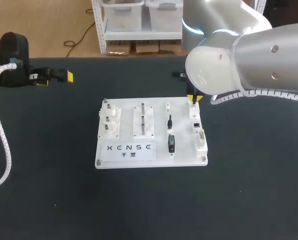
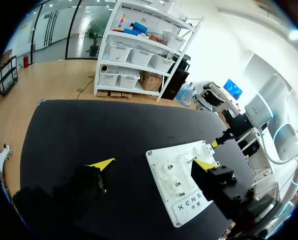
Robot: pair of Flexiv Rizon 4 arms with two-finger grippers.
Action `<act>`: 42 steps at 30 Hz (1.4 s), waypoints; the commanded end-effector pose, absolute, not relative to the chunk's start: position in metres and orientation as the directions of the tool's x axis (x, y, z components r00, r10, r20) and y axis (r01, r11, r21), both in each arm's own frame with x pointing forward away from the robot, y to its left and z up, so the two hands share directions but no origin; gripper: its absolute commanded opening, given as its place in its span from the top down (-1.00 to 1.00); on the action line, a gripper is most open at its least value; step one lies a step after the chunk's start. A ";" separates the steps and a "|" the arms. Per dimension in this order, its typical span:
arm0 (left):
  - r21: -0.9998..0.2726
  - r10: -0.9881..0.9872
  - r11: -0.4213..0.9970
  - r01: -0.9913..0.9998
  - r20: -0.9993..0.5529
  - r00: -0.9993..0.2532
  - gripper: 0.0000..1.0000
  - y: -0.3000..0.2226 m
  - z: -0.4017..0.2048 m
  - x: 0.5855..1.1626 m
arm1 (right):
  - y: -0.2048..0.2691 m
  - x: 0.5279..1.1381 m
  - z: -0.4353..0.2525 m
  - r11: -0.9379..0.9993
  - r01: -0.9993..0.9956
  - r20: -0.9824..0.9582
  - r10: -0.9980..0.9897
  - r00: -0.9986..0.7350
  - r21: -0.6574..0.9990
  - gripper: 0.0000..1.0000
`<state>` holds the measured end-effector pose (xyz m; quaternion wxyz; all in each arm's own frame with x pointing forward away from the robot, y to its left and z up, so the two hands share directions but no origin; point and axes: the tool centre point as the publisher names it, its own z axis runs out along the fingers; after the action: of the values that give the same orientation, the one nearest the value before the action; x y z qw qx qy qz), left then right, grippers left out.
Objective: Insert the USB connector, Ethernet cable, and multi-pin plug into their matching sockets one by one.
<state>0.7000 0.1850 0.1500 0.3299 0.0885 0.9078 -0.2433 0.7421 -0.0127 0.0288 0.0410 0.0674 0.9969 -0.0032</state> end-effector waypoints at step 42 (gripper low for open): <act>-0.383 0.000 0.866 0.321 -0.642 -0.767 -1.00 0.185 0.150 0.700 | -0.016 0.740 0.024 0.992 0.127 -0.079 0.125 -0.989 -0.018 1.00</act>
<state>0.7000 0.1849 0.1500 0.3299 0.0885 0.9078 -0.2433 0.7409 -0.0148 0.0282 0.0375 0.0622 0.9973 -0.0148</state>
